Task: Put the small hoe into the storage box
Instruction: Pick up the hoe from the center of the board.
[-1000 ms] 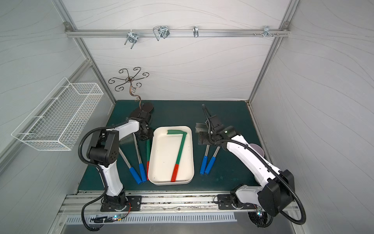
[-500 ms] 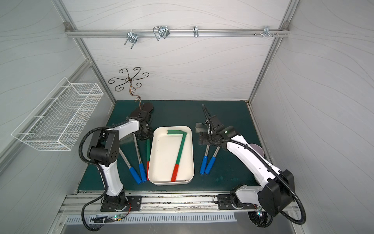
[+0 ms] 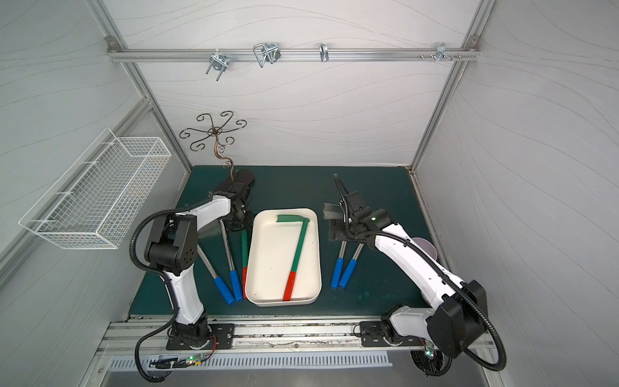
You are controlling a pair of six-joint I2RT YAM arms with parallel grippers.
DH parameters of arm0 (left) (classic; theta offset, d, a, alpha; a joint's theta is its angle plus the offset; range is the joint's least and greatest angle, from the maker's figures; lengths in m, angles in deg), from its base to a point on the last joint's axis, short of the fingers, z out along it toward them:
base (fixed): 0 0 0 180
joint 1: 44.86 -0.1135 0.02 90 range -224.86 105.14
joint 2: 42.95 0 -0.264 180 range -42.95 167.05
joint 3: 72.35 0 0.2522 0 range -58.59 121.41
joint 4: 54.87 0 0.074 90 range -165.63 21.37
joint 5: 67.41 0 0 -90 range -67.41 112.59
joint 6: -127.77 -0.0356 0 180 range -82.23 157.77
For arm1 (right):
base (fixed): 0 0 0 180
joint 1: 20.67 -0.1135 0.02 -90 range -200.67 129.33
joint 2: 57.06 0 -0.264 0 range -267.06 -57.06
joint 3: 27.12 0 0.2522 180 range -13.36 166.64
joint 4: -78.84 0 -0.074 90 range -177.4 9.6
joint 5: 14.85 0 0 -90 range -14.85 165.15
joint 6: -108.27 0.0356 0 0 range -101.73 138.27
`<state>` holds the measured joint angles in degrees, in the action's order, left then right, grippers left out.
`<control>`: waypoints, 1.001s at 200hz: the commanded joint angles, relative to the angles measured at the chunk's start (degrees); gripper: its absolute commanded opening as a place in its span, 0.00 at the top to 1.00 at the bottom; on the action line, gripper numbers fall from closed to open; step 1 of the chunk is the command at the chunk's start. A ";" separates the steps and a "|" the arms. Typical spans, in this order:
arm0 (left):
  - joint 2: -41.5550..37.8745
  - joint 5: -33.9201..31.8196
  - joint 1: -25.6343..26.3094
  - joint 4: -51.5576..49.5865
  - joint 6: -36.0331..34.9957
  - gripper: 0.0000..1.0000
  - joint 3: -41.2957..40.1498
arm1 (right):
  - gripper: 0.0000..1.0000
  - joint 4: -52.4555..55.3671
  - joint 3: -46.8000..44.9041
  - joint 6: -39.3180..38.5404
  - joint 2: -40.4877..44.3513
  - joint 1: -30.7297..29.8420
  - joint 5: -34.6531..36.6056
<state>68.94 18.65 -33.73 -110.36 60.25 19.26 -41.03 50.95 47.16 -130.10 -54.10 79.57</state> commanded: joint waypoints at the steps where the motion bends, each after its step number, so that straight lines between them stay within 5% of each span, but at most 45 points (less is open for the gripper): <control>1: -3.70 1.55 0.11 -7.34 1.30 1.00 5.75 | 0.13 0.56 -0.51 -0.14 1.40 -0.37 -0.25; 200: -8.94 -3.98 0.09 -34.19 -1.91 1.00 21.62 | 0.13 0.21 -1.47 0.30 1.67 -1.19 -0.48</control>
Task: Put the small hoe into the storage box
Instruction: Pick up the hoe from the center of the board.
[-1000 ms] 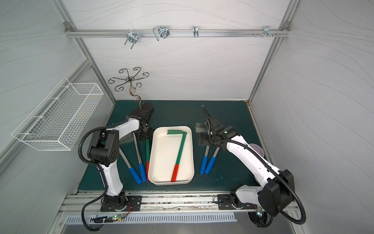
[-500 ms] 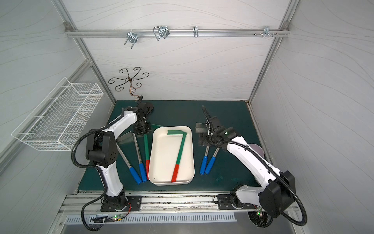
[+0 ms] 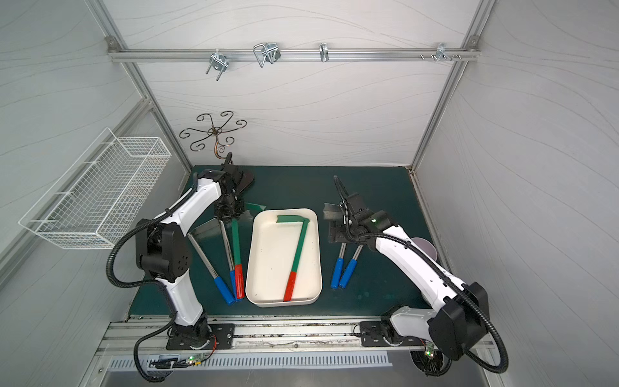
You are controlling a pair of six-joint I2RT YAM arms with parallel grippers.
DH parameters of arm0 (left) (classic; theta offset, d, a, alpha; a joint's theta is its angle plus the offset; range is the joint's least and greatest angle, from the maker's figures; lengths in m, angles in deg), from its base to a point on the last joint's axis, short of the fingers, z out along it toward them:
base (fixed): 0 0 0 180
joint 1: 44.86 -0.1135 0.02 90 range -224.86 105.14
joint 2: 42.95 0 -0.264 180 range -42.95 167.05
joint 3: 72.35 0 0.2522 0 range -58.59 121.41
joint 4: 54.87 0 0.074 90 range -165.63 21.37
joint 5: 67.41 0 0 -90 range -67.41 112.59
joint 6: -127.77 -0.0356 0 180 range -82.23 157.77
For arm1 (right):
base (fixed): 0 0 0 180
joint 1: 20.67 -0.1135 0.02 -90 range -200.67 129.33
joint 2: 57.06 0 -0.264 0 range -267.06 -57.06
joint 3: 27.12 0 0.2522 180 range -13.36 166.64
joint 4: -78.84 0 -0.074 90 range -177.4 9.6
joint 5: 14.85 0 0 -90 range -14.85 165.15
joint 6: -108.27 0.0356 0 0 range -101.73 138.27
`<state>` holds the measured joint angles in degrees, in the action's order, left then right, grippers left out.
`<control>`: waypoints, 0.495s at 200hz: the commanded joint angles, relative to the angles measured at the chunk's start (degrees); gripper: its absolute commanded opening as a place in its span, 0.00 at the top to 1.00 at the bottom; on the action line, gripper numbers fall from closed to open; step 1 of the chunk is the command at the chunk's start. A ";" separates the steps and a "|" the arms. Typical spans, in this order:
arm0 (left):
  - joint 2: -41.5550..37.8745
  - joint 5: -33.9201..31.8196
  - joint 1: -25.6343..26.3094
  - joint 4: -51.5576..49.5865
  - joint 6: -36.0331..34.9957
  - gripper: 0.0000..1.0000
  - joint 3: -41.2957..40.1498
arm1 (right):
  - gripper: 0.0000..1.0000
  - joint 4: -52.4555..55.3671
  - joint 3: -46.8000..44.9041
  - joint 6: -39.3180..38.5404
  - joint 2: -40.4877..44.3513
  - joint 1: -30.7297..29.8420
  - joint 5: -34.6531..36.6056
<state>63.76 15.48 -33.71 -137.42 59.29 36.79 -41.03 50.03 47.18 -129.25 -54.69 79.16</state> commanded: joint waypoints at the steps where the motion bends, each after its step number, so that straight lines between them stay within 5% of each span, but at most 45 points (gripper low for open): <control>1: -3.82 -0.80 0.08 -7.23 -0.95 1.00 4.15 | 0.13 0.21 -0.60 0.27 0.82 -0.56 -0.10; 99: -9.40 7.58 3.39 -12.82 2.53 1.00 12.10 | 0.13 0.30 0.21 -0.03 -0.07 -0.79 0.55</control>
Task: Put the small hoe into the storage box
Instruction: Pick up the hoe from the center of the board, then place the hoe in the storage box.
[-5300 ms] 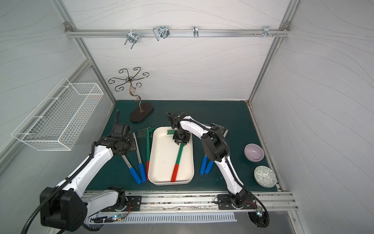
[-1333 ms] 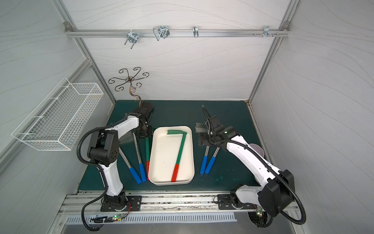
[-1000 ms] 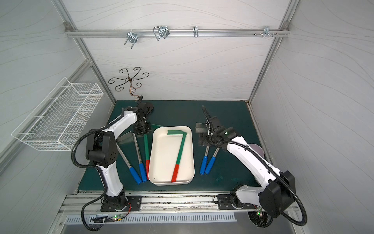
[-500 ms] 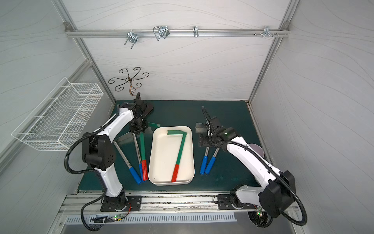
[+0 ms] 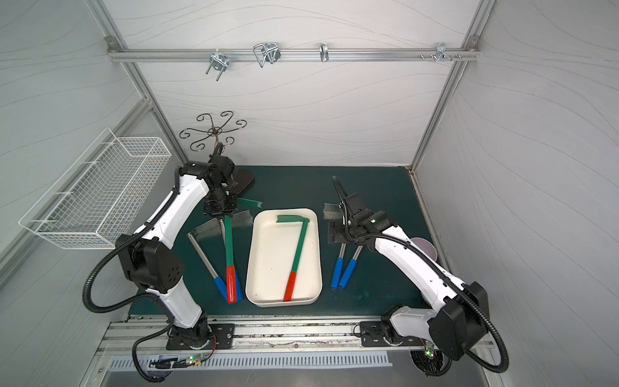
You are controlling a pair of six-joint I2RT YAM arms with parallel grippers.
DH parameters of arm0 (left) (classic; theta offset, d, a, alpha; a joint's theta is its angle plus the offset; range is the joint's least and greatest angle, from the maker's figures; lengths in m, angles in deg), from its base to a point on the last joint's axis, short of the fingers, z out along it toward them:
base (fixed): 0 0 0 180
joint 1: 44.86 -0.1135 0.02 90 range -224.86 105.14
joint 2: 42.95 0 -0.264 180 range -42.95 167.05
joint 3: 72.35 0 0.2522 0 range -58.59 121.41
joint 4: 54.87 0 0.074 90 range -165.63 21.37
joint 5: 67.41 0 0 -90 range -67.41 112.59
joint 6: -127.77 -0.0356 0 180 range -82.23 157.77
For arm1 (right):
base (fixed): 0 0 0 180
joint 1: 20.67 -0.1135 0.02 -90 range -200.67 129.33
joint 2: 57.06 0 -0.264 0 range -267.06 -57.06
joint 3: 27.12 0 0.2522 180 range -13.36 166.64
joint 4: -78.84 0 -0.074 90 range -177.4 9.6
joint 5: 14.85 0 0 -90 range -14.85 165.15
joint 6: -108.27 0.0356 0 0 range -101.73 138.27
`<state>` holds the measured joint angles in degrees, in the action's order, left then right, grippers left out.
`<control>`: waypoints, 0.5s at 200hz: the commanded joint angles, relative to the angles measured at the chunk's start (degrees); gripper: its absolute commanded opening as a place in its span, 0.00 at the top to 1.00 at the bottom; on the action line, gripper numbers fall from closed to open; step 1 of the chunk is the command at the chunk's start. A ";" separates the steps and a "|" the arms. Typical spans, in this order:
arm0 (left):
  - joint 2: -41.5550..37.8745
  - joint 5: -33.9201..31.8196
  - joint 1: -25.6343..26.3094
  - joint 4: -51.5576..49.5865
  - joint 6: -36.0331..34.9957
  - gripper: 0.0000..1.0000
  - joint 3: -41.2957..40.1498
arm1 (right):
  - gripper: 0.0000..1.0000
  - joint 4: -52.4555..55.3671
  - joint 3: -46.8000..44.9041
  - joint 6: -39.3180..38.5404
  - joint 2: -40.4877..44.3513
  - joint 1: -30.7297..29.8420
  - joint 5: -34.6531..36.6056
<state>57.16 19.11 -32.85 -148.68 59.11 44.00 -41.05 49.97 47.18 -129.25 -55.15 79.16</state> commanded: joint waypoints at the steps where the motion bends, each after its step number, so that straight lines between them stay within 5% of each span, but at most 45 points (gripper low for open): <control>1: -2.81 4.03 2.69 -1.49 2.86 1.00 4.98 | 0.13 0.32 0.29 -0.05 -0.07 -0.33 0.55; 100: 7.57 6.46 13.37 9.52 16.22 1.00 6.79 | 0.12 1.78 1.01 -1.48 0.92 -0.40 1.69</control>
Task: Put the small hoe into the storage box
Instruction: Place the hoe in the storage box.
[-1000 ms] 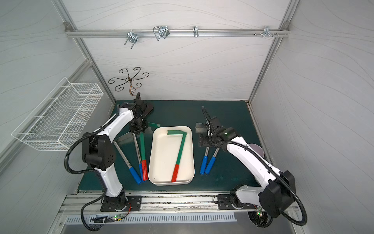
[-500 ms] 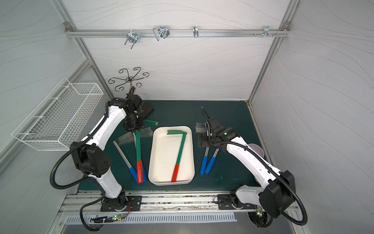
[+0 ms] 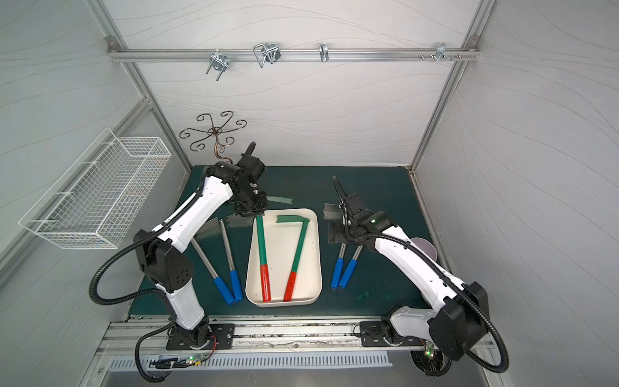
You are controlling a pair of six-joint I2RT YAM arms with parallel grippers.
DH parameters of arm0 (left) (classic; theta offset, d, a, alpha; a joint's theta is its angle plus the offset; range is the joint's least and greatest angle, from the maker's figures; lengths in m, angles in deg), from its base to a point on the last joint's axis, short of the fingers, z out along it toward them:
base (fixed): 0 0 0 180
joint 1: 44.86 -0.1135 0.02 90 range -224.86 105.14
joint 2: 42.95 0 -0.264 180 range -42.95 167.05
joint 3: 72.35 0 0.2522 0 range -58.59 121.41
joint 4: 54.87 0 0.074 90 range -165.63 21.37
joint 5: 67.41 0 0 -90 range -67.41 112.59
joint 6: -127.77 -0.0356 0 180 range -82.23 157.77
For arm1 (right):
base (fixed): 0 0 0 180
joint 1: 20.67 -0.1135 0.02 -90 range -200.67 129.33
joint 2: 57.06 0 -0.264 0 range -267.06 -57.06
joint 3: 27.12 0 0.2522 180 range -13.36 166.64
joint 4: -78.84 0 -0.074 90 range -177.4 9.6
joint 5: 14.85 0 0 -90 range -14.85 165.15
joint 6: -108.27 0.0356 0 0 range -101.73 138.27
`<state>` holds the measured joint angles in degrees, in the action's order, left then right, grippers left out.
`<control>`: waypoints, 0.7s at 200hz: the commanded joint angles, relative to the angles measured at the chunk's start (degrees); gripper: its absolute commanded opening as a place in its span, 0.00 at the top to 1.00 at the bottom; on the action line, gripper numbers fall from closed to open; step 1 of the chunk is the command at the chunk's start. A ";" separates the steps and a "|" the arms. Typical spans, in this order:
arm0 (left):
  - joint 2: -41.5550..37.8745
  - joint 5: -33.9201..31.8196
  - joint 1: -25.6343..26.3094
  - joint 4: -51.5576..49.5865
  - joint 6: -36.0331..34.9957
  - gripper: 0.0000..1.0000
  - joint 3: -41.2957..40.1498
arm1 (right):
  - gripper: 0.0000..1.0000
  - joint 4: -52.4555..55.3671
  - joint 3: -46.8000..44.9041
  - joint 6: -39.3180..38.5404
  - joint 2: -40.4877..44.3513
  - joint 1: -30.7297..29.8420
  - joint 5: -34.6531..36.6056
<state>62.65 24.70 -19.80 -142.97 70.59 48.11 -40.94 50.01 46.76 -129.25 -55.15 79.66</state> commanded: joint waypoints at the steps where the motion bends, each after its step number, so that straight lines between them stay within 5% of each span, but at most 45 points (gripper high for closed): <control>1: 2.12 0.87 0.33 3.84 4.73 1.00 2.66 | 0.12 1.69 0.96 -1.16 0.91 -0.40 1.19; 140: 10.38 5.23 -0.01 7.09 3.94 1.00 -0.68 | 0.12 1.61 -0.71 -1.47 1.26 -0.04 1.11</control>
<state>72.35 27.54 -19.59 -136.75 73.89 47.39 -40.85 49.99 46.26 -129.22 -55.15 80.27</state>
